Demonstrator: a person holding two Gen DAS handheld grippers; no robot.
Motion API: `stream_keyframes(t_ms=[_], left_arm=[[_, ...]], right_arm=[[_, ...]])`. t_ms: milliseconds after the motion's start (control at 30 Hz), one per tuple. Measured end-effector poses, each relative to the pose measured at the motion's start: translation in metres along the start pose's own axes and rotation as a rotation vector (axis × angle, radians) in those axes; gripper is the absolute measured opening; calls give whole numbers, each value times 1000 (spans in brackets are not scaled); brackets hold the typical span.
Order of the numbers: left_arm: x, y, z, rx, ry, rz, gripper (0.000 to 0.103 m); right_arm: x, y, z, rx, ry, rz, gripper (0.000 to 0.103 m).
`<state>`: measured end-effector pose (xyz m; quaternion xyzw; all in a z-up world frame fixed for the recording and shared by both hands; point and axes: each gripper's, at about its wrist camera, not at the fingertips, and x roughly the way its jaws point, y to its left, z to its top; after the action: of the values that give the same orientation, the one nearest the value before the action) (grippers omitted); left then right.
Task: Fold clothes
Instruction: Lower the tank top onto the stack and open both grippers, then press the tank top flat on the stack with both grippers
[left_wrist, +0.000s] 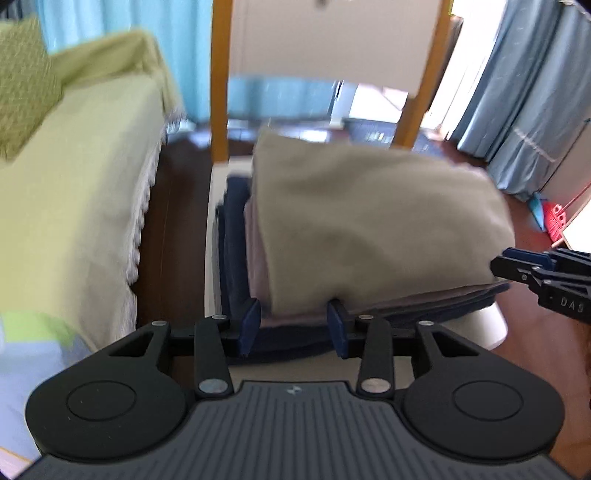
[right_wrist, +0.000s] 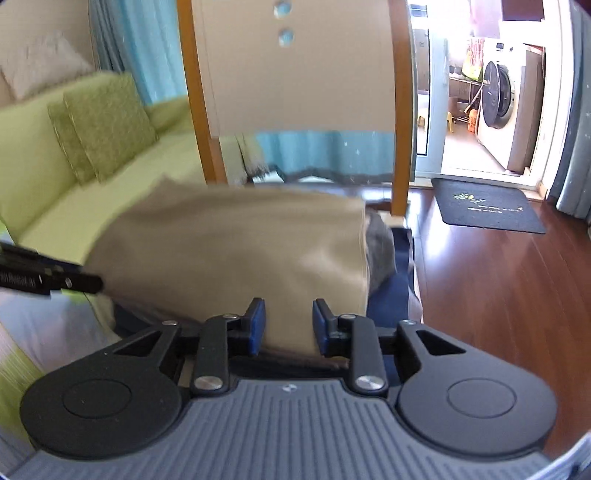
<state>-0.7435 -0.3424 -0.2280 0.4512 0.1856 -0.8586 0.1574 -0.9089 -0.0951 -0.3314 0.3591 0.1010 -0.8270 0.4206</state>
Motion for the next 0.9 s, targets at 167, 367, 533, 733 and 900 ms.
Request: stream_keyframes(t_ms=[167,367,533,733,900], left_arm=[[-3,-1,6,41,20,11,46],[-62,4,2,13,-54,34,44],[-67,-18,24,102,-155,8,43],[-12,-29,21,194,-108,17,37],[1,-14,34,153,-121,-20,41]], right_arm=[[6,-6,7,-4,25,-10,23],[-26,-4,15,-12,-21,-19,24],[-24,8,19,-22,-66,28,24],[11,17,21,-44,-30,26,19],[27,11,20,-60,-9,37,19]])
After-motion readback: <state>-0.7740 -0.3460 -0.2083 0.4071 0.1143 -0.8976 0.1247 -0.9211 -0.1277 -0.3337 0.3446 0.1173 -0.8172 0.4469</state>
